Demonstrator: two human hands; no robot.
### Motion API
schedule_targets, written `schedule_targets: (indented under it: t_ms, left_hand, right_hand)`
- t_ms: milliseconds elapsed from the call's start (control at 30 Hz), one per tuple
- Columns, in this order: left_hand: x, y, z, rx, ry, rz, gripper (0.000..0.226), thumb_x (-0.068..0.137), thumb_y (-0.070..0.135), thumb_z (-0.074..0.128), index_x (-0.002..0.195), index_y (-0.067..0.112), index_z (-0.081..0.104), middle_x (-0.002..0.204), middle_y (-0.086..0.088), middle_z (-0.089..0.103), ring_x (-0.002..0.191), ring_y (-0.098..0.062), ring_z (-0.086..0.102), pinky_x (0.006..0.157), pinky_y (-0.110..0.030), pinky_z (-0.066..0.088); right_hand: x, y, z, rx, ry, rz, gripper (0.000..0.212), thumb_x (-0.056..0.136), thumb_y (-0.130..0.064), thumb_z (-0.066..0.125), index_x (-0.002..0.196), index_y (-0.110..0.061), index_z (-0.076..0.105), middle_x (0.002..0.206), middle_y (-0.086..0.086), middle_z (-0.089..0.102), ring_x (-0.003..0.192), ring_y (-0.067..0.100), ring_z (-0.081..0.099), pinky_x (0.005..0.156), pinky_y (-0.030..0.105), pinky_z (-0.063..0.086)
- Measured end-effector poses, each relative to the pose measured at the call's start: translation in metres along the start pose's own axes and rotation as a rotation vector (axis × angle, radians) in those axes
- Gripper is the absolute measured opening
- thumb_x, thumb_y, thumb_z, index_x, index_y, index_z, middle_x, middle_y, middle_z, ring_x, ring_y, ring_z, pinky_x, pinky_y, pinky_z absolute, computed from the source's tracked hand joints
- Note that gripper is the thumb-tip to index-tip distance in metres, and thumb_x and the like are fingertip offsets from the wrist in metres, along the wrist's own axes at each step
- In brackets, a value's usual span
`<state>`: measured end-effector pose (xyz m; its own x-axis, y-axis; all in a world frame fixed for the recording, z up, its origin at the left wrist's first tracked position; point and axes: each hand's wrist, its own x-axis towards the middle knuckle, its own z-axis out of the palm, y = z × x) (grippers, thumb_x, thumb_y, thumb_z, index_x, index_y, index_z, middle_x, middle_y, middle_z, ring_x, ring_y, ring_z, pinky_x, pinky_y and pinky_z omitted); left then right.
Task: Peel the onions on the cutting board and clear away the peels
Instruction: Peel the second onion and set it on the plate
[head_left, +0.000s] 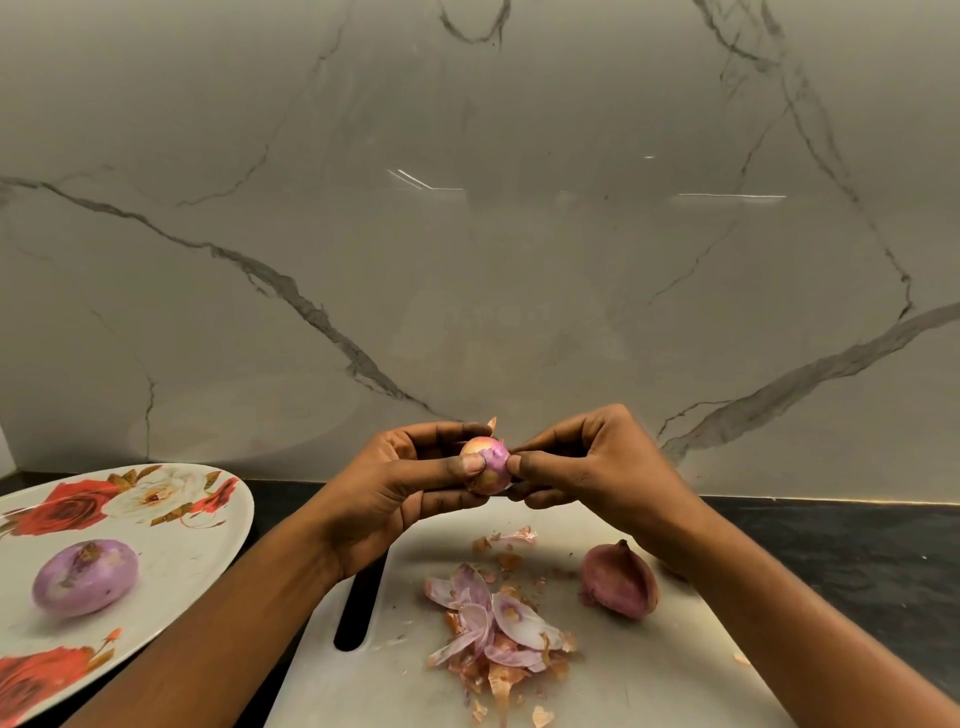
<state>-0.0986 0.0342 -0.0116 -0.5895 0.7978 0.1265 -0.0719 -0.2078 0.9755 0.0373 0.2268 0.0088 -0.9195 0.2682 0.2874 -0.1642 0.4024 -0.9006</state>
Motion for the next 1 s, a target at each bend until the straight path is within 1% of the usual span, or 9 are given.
schedule_targets:
  t_ms: [100,233,333,433,600,800,1000]
  left_hand:
    - [0.0003,0.0001,-0.0002,-0.026,-0.014,-0.002,0.043,0.085,0.0,0.073,0.128,0.005,0.073,0.128,-0.022,0.072,0.117,-0.042,0.071,0.094,-0.044,0.063]
    - [0.0009,0.0009,0.0,-0.057,-0.014,0.003,0.043,0.085,-0.001,0.072,0.128,0.004,0.073,0.128,-0.023,0.072,0.117,-0.044,0.071,0.094,-0.046,0.062]
    - [0.0006,0.0015,-0.0007,-0.06,-0.012,0.006,0.043,0.086,-0.002,0.072,0.129,0.003,0.072,0.128,-0.023,0.072,0.117,-0.043,0.071,0.095,-0.045,0.061]
    - [-0.0004,0.0022,-0.0001,-0.065,-0.019,0.004,0.045,0.085,-0.003,0.072,0.13,0.002,0.07,0.127,-0.025,0.072,0.116,-0.044,0.071,0.094,-0.043,0.062]
    - [-0.0012,0.0033,0.0008,-0.058,-0.018,0.003,0.046,0.083,-0.005,0.072,0.128,0.001,0.07,0.126,-0.025,0.072,0.112,-0.042,0.073,0.089,-0.039,0.065]
    - [-0.002,0.0023,0.0012,-0.026,-0.049,0.002,0.043,0.084,-0.007,0.071,0.126,0.001,0.073,0.127,-0.024,0.072,0.116,-0.045,0.071,0.091,-0.043,0.064]
    - [-0.0019,0.0034,0.0024,-0.045,-0.051,0.006,0.046,0.084,-0.008,0.069,0.129,-0.001,0.07,0.126,-0.024,0.072,0.115,-0.044,0.071,0.089,-0.04,0.065]
  right_hand:
    - [0.0001,0.0021,0.0006,-0.03,0.024,-0.042,0.01,0.092,-0.005,0.078,0.1,-0.004,0.083,0.083,0.012,0.082,0.079,0.025,0.081,0.07,0.028,0.065]
    - [0.0021,0.0021,0.0028,-0.017,0.058,-0.064,0.01,0.093,-0.002,0.075,0.098,-0.004,0.084,0.084,0.012,0.082,0.079,0.026,0.081,0.07,0.029,0.066]
    - [0.0016,0.0012,0.0026,0.026,0.033,-0.043,0.012,0.093,-0.011,0.078,0.1,-0.002,0.083,0.086,0.013,0.082,0.084,0.028,0.081,0.075,0.034,0.067]
    - [0.0011,0.0019,0.0019,-0.035,0.02,-0.069,0.019,0.09,-0.018,0.083,0.104,-0.006,0.084,0.088,0.009,0.082,0.085,0.025,0.081,0.075,0.034,0.067]
    - [0.0017,0.0029,-0.0005,-0.097,0.007,-0.104,0.015,0.093,-0.013,0.079,0.105,-0.006,0.084,0.088,0.008,0.083,0.084,0.024,0.081,0.075,0.036,0.067]
    - [0.0006,0.0039,-0.002,-0.125,0.027,-0.126,0.009,0.094,-0.007,0.076,0.098,-0.005,0.084,0.082,0.008,0.082,0.076,0.021,0.08,0.069,0.028,0.065]
    - [0.0014,0.0036,0.0017,-0.14,0.08,-0.133,0.009,0.095,-0.006,0.075,0.096,-0.005,0.084,0.081,0.009,0.081,0.074,0.02,0.08,0.068,0.03,0.066]
